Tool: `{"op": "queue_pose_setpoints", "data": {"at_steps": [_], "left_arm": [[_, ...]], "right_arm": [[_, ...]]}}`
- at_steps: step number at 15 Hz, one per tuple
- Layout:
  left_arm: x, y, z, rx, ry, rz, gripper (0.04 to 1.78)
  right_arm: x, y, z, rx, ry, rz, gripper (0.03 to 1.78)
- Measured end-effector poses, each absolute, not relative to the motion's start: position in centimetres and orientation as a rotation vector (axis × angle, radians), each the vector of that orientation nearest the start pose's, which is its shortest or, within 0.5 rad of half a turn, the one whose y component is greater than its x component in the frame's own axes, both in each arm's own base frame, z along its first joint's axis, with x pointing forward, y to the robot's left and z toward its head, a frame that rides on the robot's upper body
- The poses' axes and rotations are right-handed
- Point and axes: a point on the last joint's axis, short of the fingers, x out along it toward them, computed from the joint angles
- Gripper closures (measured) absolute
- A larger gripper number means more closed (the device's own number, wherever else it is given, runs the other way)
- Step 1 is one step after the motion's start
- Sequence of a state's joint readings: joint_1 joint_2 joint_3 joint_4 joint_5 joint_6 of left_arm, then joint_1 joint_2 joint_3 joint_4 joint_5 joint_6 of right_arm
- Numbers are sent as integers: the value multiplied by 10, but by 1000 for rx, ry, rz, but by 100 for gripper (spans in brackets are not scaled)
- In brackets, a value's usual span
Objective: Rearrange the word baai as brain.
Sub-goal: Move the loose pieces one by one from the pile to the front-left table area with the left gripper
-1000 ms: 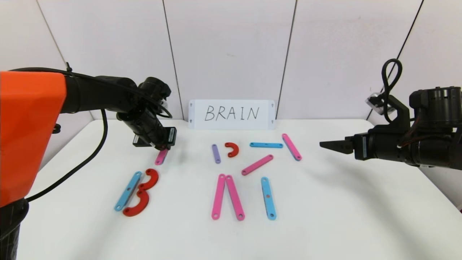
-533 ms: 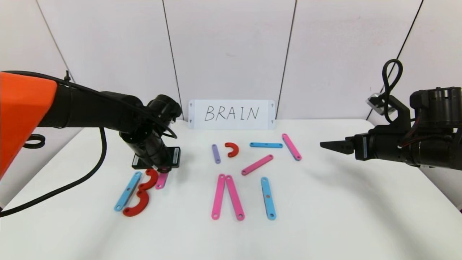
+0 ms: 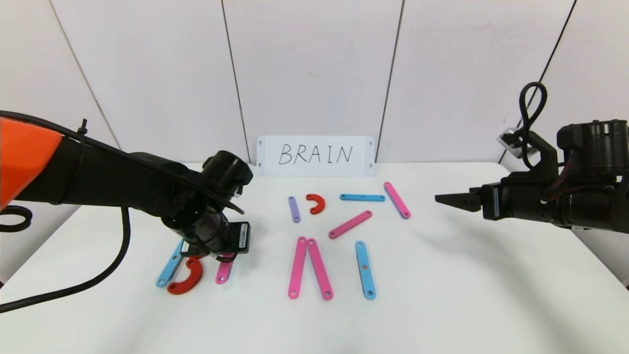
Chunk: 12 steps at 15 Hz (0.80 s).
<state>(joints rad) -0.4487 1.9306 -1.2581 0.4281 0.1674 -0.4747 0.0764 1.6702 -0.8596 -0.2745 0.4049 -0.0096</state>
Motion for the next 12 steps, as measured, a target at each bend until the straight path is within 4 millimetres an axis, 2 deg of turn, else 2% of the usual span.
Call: {"op": "queue_pose_setpoints", "data": {"at_steps": [12], "left_arm": [[296, -142, 139, -93, 1062, -8, 152]], "right_arm": [[287, 38, 169, 72, 545, 494, 8]]}}
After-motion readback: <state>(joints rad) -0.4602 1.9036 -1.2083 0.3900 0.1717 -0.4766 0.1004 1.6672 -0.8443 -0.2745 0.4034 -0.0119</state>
